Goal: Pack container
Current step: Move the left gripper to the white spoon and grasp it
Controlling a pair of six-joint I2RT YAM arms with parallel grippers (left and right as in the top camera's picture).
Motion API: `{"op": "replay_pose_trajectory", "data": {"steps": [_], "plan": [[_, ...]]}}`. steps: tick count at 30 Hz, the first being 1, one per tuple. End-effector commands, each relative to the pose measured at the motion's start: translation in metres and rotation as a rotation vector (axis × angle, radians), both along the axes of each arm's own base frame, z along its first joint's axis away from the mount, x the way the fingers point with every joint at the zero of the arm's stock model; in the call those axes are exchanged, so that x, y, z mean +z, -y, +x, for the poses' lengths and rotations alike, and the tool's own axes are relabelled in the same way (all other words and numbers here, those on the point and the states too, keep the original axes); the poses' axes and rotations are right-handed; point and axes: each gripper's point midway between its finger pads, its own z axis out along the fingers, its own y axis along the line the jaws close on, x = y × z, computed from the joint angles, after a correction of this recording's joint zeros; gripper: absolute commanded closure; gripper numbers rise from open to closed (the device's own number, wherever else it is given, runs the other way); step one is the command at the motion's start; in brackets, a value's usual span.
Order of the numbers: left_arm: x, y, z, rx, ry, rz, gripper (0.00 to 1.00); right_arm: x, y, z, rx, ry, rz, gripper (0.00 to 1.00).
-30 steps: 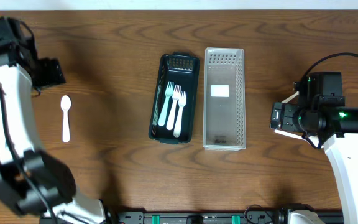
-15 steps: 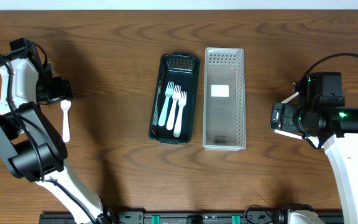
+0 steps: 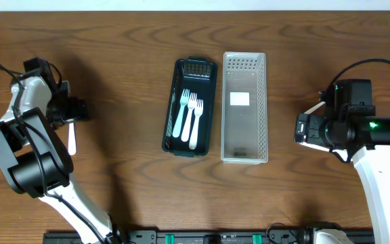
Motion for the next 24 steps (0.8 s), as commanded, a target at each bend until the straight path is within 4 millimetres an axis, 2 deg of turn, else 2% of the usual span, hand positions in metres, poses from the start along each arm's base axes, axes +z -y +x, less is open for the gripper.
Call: {"op": "replay_pose_trajectory", "data": {"steps": [1,13,22,24], "plan": [[-0.013,0.0,-0.007,-0.006,-0.018,-0.006,0.14,0.006,-0.002,0.003,0.017,0.017,-0.003,0.01],[-0.024,0.004,-0.017,-0.001,-0.039,-0.012,0.15,0.006,-0.002,0.003,0.017,0.017,-0.003,0.01],[-0.022,-0.009,-0.026,0.051,-0.085,0.066,0.18,0.005,-0.002,-0.001,0.017,-0.002,-0.003,0.01],[-0.022,-0.008,-0.027,0.057,-0.086,0.067,0.22,0.004,-0.002,-0.002,0.017,-0.006,-0.003,0.01]]}}
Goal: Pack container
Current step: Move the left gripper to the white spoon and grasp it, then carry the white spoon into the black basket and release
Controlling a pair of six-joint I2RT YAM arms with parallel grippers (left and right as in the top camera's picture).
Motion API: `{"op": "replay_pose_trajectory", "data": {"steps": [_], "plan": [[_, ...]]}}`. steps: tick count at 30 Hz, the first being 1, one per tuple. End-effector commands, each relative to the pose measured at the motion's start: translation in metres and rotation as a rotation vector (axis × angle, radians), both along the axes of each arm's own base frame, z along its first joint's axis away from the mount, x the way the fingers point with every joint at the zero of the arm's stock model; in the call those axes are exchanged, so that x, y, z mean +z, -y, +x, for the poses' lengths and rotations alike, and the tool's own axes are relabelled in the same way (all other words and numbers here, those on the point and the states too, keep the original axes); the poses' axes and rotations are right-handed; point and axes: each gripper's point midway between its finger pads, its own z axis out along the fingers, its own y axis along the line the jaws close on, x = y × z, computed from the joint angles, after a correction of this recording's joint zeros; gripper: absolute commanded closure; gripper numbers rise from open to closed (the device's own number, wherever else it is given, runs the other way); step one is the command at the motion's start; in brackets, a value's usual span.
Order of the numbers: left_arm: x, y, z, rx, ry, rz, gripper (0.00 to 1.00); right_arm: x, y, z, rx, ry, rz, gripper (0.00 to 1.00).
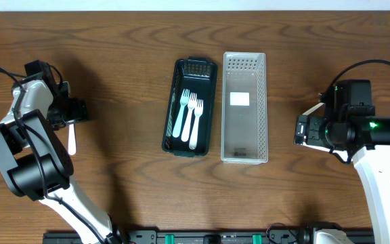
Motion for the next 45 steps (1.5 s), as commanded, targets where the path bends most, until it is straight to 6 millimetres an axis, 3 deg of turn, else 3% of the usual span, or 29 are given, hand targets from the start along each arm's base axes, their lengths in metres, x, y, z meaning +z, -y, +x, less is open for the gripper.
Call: {"op": "replay_pose_trajectory", "data": {"steps": [1,4,10,13,22,27,35,39,42,45], "plan": [[-0.021,-0.007,-0.028,0.028,-0.117,0.048,0.25,0.006,-0.002,0.002,0.017,0.01,-0.003,0.01],[-0.021,-0.006,-0.029,0.028,-0.122,0.046,0.41,0.005,-0.002,0.001,0.018,0.006,-0.003,0.01],[-0.021,-0.006,-0.029,0.028,-0.123,0.045,0.56,0.004,-0.002,-0.003,0.017,-0.008,-0.002,0.01],[-0.021,-0.006,-0.029,0.031,-0.122,0.045,0.8,0.004,-0.002,-0.004,0.017,-0.012,-0.002,0.01],[-0.021,-0.007,-0.028,0.035,-0.115,0.048,0.81,0.004,-0.002,-0.004,0.017,-0.012,-0.002,0.01],[-0.021,-0.006,-0.026,0.062,-0.107,0.044,0.94,0.004,-0.002,-0.004,0.017,-0.012,-0.002,0.01],[-0.019,0.0,-0.019,0.055,-0.073,0.013,0.94,0.004,-0.002,-0.003,0.018,-0.012,-0.003,0.01],[0.004,0.009,-0.003,0.03,-0.003,0.007,0.94,0.004,-0.002,-0.003,0.018,-0.011,-0.003,0.01],[0.039,0.019,0.015,-0.01,0.088,0.039,0.94,0.004,-0.002,-0.003,0.018,-0.01,-0.003,0.01],[0.086,0.048,0.036,-0.094,0.227,0.025,0.94,0.004,-0.002,-0.002,0.017,-0.007,-0.002,0.01]]}}
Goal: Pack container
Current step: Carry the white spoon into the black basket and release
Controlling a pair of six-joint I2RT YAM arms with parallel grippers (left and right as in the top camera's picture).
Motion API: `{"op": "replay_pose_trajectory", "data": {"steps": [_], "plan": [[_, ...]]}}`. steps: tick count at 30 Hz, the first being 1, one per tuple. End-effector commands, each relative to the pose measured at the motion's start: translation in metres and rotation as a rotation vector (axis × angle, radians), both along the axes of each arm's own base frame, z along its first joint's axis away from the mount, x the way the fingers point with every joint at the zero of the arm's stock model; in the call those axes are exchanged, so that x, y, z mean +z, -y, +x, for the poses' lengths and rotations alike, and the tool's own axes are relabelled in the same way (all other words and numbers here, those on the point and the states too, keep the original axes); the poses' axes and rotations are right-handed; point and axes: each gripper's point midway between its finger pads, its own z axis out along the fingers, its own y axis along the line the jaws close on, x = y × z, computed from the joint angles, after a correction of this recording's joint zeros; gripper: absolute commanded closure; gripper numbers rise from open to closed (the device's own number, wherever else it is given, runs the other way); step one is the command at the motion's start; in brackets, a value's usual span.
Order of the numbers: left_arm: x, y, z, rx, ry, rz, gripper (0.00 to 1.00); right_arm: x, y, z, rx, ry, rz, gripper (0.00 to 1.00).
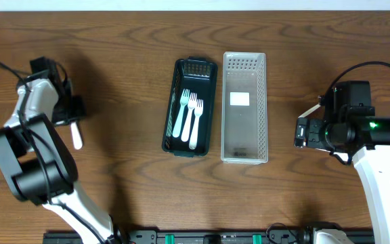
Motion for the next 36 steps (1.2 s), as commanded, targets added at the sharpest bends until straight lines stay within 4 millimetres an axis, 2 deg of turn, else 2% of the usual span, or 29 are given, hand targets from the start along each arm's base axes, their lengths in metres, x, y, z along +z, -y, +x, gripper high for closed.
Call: {"op": "replay_pose_trajectory", "data": {"steps": [1,4,6,9,12,14,19,24,29,36], "plan": [[0.074,0.04,0.031,-0.111,0.219,-0.019,0.94,0.006,-0.002,0.005,0.017,0.024,-0.002,0.01],[0.115,0.076,0.038,-0.207,0.329,-0.019,0.94,0.007,-0.002,0.008,0.017,0.036,-0.002,0.01],[0.142,0.11,0.038,-0.302,0.396,-0.035,0.94,0.008,-0.002,0.009,0.017,0.042,-0.003,0.01],[0.166,0.157,0.033,-0.426,0.451,-0.055,0.94,0.009,-0.002,0.011,0.017,0.05,-0.003,0.01],[0.173,0.201,0.027,-0.529,0.467,-0.08,0.94,0.009,-0.002,0.011,0.018,0.051,-0.003,0.01],[0.169,0.231,0.023,-0.567,0.457,-0.113,0.94,0.009,-0.002,0.011,0.018,0.051,-0.003,0.01],[0.15,0.288,0.014,-0.678,0.413,-0.157,0.94,0.009,-0.002,0.011,0.018,0.05,-0.003,0.01],[0.119,0.328,0.012,-0.735,0.355,-0.185,0.94,0.008,-0.003,0.01,0.018,0.048,0.001,0.01],[0.083,0.345,0.01,-0.752,0.278,-0.193,0.94,0.008,-0.003,0.01,0.019,0.046,0.001,0.01],[0.043,0.348,0.011,-0.752,0.191,-0.187,0.94,0.008,-0.003,0.008,0.019,0.038,0.001,0.01]]}}
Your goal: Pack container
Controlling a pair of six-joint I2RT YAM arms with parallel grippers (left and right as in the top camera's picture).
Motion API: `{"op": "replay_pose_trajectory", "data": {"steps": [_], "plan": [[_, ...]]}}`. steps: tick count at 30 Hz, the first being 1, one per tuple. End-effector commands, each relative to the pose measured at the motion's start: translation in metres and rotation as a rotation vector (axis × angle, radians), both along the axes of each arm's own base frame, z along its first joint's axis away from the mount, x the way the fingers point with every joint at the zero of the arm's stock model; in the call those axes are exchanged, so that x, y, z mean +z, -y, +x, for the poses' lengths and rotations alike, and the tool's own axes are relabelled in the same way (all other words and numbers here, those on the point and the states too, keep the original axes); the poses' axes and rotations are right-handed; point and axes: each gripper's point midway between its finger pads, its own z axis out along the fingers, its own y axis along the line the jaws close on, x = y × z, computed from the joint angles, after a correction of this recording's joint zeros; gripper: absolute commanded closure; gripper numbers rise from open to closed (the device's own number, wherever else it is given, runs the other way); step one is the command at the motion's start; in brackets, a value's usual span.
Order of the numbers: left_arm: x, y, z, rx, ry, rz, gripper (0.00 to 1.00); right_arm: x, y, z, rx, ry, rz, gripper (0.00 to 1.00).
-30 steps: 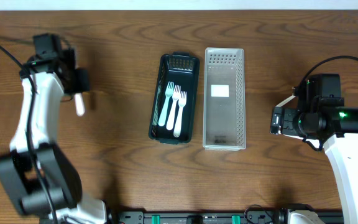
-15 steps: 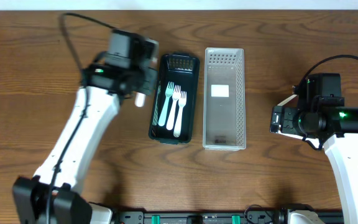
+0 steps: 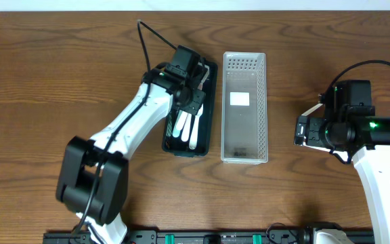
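A dark green tray [image 3: 209,108] in the middle of the table holds white plastic forks [image 3: 193,133]. My left gripper [image 3: 193,100] reaches over the tray's upper half, and a white utensil [image 3: 199,88] shows between its fingers; the arm covers part of the forks. Right beside the tray stands a clear perforated basket [image 3: 244,135], with only a white label inside. My right gripper [image 3: 302,130] hovers to the right of the basket, open and holding nothing.
The left arm stretches diagonally from the front left to the tray. The right arm's base and cable take up the right edge. A black rail runs along the front edge.
My left gripper was at the far left of the table over a white utensil; now it is over the green tray and the utensil is gone from the table. The right arm is unchanged.
My left gripper stayed at the far left by a white utensil lying on the wood. By 1.2 s ago the utensil had tilted under the gripper. Now the gripper is over the green tray with the utensil. The right arm stayed still throughout.
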Motion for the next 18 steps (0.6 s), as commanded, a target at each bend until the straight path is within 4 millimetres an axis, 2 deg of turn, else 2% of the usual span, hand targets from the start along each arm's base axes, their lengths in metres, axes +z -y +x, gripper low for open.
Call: {"op": "replay_pose_trajectory", "data": {"steps": [1,2,5,8,10,14,16,18], "plan": [[-0.008,0.001,0.001,0.009,-0.018,0.006,0.83,0.006,-0.003,0.003,0.019,0.016,0.0,0.01],[-0.009,0.001,0.001,0.008,-0.021,0.008,0.65,0.006,-0.003,0.003,0.019,0.016,0.0,0.01],[-0.006,0.001,0.002,0.004,-0.009,0.004,0.59,0.006,-0.003,0.003,0.019,0.016,0.0,0.01],[0.011,0.003,0.008,-0.043,0.042,0.01,0.49,0.006,-0.003,0.005,0.019,0.023,0.001,0.01],[0.031,0.005,0.013,-0.044,0.078,-0.003,0.47,0.008,-0.005,0.008,0.02,0.038,0.017,0.01],[0.087,0.004,0.019,-0.043,0.152,-0.026,0.46,0.011,-0.008,0.016,0.03,0.075,0.028,0.01],[0.115,-0.004,0.019,-0.023,0.2,-0.008,0.41,0.013,-0.007,0.02,-0.007,0.092,0.038,0.01],[0.141,-0.02,0.019,0.016,0.253,0.031,0.34,0.014,0.003,0.023,-0.123,0.104,0.017,0.01]]}}
